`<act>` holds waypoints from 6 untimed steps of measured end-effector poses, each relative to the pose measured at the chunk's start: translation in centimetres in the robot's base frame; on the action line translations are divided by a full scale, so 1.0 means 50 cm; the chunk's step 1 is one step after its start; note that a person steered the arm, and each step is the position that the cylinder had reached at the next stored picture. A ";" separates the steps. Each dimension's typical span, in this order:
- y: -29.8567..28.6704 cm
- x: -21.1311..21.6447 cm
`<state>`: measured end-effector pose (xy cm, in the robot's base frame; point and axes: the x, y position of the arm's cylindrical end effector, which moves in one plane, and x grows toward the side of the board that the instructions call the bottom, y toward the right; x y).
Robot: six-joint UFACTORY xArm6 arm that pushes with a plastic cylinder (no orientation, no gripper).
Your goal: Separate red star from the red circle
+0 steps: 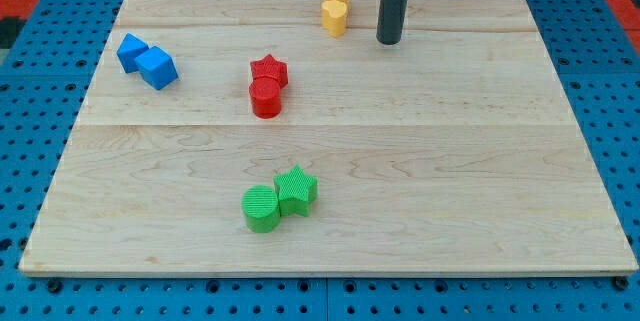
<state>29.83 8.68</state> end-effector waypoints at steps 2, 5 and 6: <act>-0.001 0.093; -0.353 0.181; -0.487 0.184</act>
